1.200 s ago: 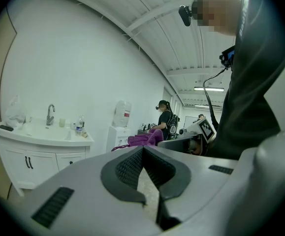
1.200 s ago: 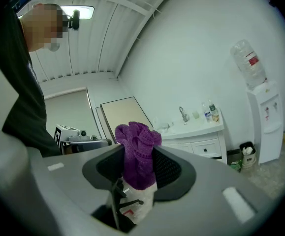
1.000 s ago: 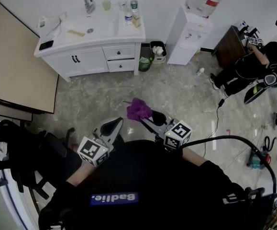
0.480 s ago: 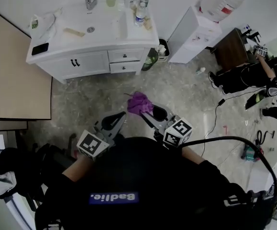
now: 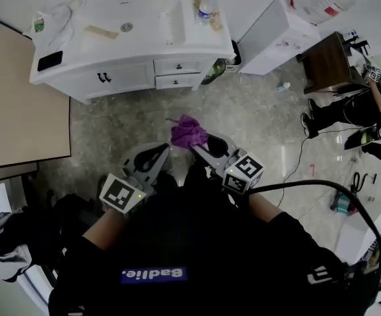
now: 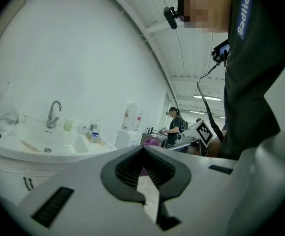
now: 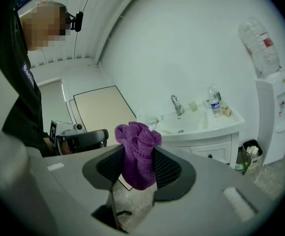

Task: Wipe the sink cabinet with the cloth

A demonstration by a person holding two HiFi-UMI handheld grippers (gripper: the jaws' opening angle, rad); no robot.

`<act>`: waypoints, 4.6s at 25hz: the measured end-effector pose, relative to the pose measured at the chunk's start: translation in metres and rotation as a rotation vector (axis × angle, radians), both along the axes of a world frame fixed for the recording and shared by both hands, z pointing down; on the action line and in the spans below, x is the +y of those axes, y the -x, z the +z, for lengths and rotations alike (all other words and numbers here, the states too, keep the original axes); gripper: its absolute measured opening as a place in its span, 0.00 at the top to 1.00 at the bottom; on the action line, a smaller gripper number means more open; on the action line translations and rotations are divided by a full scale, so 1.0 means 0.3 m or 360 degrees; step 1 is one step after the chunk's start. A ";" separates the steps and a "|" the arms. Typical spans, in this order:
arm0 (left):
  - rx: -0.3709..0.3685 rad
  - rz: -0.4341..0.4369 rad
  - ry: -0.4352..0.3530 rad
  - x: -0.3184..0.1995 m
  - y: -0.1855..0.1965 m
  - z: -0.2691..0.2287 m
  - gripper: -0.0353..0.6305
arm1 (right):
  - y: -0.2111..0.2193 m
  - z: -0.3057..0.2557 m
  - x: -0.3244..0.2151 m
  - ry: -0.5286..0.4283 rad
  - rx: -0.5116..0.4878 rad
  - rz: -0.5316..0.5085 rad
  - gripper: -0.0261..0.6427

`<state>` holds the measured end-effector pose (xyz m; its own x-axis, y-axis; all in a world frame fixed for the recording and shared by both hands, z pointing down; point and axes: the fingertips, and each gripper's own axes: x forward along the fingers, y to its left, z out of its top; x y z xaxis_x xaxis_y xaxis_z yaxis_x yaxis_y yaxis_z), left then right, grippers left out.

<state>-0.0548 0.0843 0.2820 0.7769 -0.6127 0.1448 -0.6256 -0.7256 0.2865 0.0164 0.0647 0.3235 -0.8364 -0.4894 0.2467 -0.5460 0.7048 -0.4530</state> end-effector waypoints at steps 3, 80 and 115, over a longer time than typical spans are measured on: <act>-0.0013 -0.0071 0.0000 -0.060 -0.009 0.029 0.94 | 0.000 0.074 -0.069 0.0047 -0.0012 -0.0032 0.72; -0.0074 -0.0483 0.0102 -0.410 0.005 0.841 0.94 | 0.313 1.572 -1.165 -0.0034 0.0597 0.0040 0.72; -0.0007 -0.0511 0.0203 -0.440 0.017 0.840 0.94 | 0.288 1.670 -1.180 -0.0032 0.0760 -0.0026 0.72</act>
<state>-0.0600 -0.0476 0.5340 0.5466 -0.8026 0.2391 -0.8177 -0.4499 0.3592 -0.0701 -0.2894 0.8246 -0.6393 -0.4861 0.5958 -0.6787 0.7210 -0.1399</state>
